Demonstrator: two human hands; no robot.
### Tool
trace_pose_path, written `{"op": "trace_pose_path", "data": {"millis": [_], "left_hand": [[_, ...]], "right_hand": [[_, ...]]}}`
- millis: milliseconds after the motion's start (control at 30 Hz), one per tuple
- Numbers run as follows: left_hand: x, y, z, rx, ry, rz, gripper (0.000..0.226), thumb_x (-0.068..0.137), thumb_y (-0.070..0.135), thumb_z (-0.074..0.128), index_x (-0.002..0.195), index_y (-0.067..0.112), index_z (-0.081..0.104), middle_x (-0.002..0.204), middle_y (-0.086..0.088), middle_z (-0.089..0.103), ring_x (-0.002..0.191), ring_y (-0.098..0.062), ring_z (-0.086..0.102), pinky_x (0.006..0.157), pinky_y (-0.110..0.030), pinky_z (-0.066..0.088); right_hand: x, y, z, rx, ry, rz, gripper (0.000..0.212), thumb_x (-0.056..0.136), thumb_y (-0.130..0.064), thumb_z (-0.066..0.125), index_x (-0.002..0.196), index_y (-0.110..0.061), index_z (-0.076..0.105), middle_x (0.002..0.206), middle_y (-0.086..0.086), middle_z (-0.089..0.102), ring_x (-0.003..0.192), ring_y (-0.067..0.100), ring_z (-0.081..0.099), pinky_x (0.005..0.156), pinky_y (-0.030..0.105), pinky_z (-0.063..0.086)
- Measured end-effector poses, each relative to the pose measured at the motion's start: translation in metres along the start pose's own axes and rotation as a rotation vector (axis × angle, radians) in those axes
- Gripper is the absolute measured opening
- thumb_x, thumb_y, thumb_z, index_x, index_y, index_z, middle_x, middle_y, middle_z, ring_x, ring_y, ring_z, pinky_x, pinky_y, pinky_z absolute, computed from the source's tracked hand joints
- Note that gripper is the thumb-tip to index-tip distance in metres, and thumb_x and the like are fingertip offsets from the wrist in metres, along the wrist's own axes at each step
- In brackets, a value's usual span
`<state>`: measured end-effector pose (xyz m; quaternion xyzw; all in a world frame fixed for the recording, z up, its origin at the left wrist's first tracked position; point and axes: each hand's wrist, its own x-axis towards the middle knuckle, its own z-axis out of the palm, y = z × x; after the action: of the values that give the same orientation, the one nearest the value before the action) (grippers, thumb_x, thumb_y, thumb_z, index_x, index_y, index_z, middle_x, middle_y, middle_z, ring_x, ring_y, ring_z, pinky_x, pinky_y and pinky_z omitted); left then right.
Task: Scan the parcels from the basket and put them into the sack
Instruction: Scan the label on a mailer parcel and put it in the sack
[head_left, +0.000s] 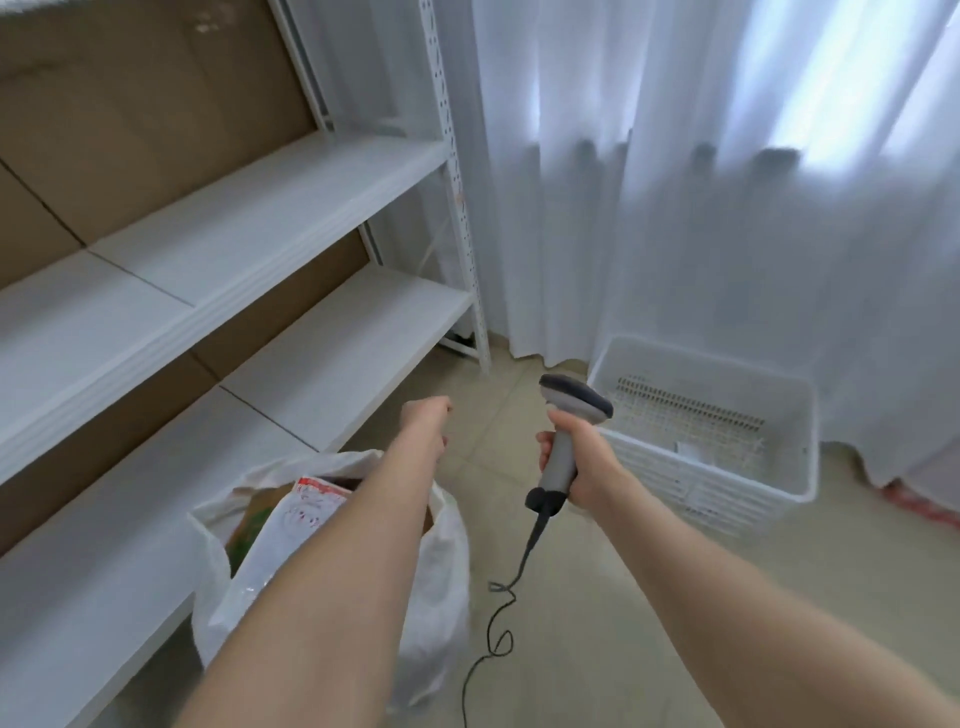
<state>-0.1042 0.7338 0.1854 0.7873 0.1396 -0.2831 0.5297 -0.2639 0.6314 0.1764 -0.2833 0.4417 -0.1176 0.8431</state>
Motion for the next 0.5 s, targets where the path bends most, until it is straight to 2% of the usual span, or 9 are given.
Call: {"op": "trace_pose_path", "data": {"millis": [100,167,200,300,433,500], "left_hand": [[-0.027,0.027,0.066,0.04,-0.074,0.058,0.037,0.084,0.012,0.062,0.12,0.005,0.06,0.111,-0.017,0.059,0.061,-0.015,0.044,0.06,-0.028,0.045],[-0.043,0.041,0.105,0.051,-0.126,0.086,0.038,0.085,0.013,0.062,0.122,0.005,0.059,0.107,-0.015,0.057,0.066,-0.016,0.045,0.057,-0.027,0.044],[-0.05,0.048,0.122,0.057,-0.144,0.104,0.039,0.085,0.012,0.062,0.123,0.005,0.058,0.111,-0.014,0.057,0.072,-0.017,0.047,0.055,-0.026,0.043],[-0.06,0.068,0.171,0.085,-0.172,0.139,0.041,0.086,0.01,0.06,0.127,0.004,0.055,0.133,-0.018,0.053,0.087,-0.022,0.044,0.052,-0.025,0.041],[-0.055,0.089,0.236,0.126,-0.201,0.15,0.036,0.087,0.01,0.059,0.122,0.004,0.056,0.132,-0.017,0.054,0.08,-0.02,0.046,0.055,-0.026,0.043],[-0.043,0.099,0.272,0.144,-0.216,0.153,0.036,0.088,0.01,0.059,0.123,0.004,0.055,0.132,-0.018,0.053,0.084,-0.02,0.046,0.055,-0.026,0.042]], "right_hand": [[-0.009,-0.055,-0.039,0.109,0.021,-0.064,0.014,0.093,-0.016,0.059,0.101,-0.007,0.053,0.07,0.007,0.057,0.058,0.015,0.05,0.058,0.026,0.043],[-0.012,-0.087,-0.063,0.139,0.031,-0.091,0.005,0.092,-0.01,0.055,0.095,-0.005,0.054,0.068,0.006,0.055,0.058,0.015,0.049,0.057,0.026,0.043],[-0.012,-0.101,-0.074,0.152,0.038,-0.105,0.002,0.091,-0.006,0.053,0.091,-0.005,0.054,0.066,0.006,0.055,0.056,0.014,0.048,0.056,0.025,0.042],[-0.003,-0.138,-0.102,0.227,0.07,-0.119,0.011,0.089,-0.001,0.049,0.08,-0.005,0.053,0.063,0.005,0.053,0.054,0.014,0.047,0.054,0.025,0.042],[0.027,-0.176,-0.135,0.321,0.102,-0.08,0.005,0.087,-0.002,0.054,0.083,-0.006,0.056,0.064,0.005,0.059,0.051,0.012,0.053,0.056,0.026,0.047],[0.049,-0.195,-0.15,0.34,0.112,-0.065,0.004,0.085,-0.002,0.056,0.085,-0.006,0.056,0.06,0.004,0.061,0.046,0.011,0.055,0.055,0.026,0.048]]}}
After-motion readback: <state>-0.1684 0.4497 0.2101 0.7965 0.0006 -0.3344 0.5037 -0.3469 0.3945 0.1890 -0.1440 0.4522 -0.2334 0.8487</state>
